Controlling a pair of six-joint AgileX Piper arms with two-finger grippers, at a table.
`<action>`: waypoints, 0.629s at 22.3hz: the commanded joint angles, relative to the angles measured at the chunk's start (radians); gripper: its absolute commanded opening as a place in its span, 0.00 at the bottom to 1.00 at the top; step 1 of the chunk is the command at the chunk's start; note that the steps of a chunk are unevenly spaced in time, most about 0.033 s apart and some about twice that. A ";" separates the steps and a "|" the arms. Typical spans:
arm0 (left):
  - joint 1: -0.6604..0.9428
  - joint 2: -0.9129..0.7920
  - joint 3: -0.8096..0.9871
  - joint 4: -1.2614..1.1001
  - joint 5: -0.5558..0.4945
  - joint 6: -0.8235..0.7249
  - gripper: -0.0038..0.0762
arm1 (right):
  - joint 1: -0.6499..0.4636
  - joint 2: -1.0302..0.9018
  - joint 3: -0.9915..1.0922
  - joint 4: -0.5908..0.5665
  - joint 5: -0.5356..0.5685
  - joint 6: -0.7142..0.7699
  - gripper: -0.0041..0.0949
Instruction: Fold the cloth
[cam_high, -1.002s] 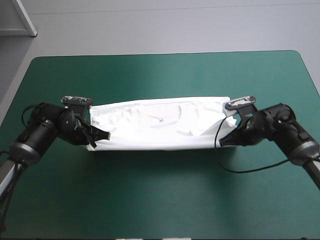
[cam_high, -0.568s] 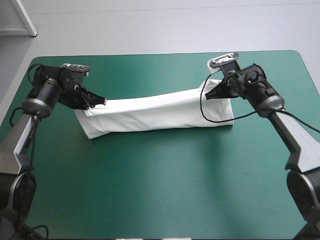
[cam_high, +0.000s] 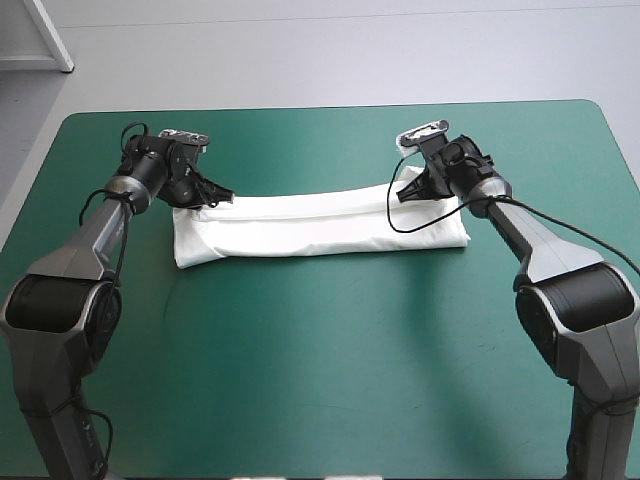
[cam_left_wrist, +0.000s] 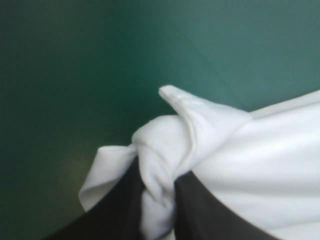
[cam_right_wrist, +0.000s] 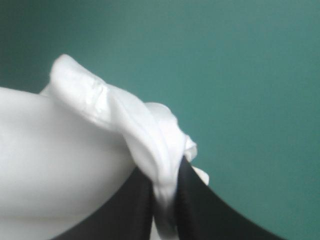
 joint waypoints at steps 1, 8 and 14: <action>0.006 -0.063 -0.037 0.009 -0.038 -0.007 0.46 | -0.003 -0.063 -0.037 0.008 -0.086 0.001 0.45; 0.004 -0.077 -0.269 -0.009 0.250 -0.029 0.70 | -0.009 -0.204 -0.037 -0.067 -0.058 0.041 0.85; -0.044 -0.097 -0.362 -0.193 0.316 0.022 0.28 | -0.173 -0.293 -0.029 0.231 0.105 -0.093 0.85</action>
